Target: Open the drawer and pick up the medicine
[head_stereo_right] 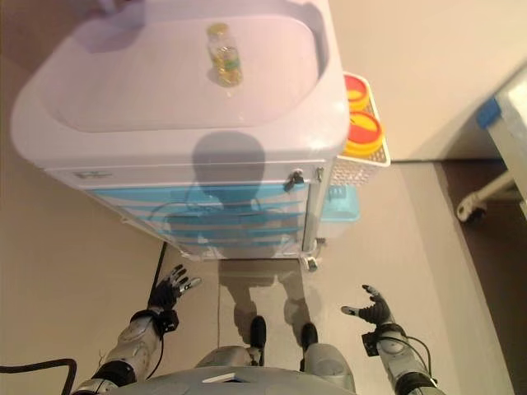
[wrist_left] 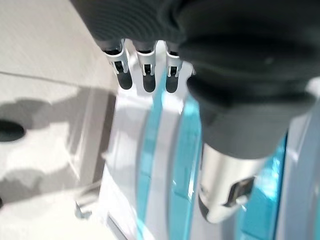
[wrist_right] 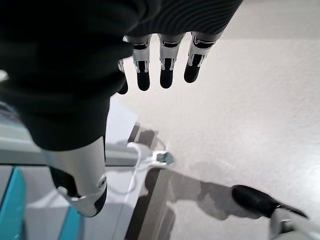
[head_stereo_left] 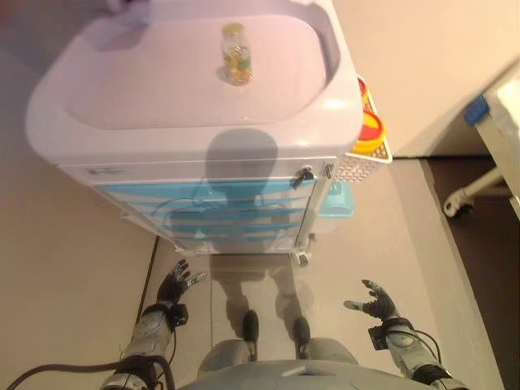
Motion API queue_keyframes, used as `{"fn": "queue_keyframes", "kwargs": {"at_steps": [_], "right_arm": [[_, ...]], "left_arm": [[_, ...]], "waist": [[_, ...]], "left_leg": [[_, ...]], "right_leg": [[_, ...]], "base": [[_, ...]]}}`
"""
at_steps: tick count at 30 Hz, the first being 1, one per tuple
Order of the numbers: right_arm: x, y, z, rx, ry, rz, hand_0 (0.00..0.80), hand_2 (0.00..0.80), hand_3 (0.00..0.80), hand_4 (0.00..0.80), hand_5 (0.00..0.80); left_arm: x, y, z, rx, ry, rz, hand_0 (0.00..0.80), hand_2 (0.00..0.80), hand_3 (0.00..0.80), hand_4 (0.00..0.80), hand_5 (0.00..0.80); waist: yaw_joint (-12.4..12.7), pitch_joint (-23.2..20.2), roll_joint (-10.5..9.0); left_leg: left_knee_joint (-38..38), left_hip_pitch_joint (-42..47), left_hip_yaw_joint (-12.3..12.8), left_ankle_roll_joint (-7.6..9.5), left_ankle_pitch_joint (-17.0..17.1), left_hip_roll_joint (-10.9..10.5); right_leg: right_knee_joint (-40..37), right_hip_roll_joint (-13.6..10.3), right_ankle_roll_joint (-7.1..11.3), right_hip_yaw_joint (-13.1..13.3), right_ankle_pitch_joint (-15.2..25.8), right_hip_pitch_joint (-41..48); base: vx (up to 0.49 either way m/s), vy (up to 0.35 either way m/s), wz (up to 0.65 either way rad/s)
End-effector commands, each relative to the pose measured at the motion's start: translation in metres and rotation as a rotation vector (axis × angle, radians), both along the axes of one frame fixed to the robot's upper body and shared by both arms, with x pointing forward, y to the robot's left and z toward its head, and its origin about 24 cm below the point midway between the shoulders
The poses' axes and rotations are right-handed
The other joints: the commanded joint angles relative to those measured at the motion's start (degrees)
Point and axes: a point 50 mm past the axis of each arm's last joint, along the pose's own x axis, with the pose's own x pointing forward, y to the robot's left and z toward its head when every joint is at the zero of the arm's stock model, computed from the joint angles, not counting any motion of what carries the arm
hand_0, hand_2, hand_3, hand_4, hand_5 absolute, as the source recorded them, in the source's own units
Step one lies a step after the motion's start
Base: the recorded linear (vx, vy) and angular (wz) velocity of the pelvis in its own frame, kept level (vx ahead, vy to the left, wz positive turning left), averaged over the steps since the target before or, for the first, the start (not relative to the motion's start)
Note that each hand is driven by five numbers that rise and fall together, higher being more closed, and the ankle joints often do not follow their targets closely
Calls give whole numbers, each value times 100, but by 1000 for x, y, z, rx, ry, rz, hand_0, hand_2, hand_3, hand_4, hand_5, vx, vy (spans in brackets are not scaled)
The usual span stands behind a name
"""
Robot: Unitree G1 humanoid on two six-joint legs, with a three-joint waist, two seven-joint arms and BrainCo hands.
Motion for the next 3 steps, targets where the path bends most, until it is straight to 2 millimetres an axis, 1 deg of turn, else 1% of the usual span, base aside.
{"fn": "queue_keyframes", "kwargs": {"at_steps": [1,2,3], "right_arm": [[-14,3,-7,53,47,-17,0,0,0,0,0],[-16,3,-8,61,60,-15,0,0,0,0,0],[-16,3,-9,63,70,-10,0,0,0,0,0]], "left_arm": [[-10,-1,-7,89,57,-165,0,0,0,0,0],[-18,-4,-12,73,93,-201,0,0,0,0,0],[-24,-6,-16,58,122,-209,0,0,0,0,0]], "waist": [[45,-213,-254],[60,-235,-263],[71,-257,-268]], "left_leg": [[452,41,209,27,-944,-285],[465,70,211,25,-956,-280],[477,96,215,21,-972,-278]], "right_leg": [[234,-15,240,-99,-205,-104],[224,-16,233,-140,-213,-62],[217,-19,239,-167,-221,-26]], "base": [[1,-54,23],[3,-48,18],[4,-32,9]]}}
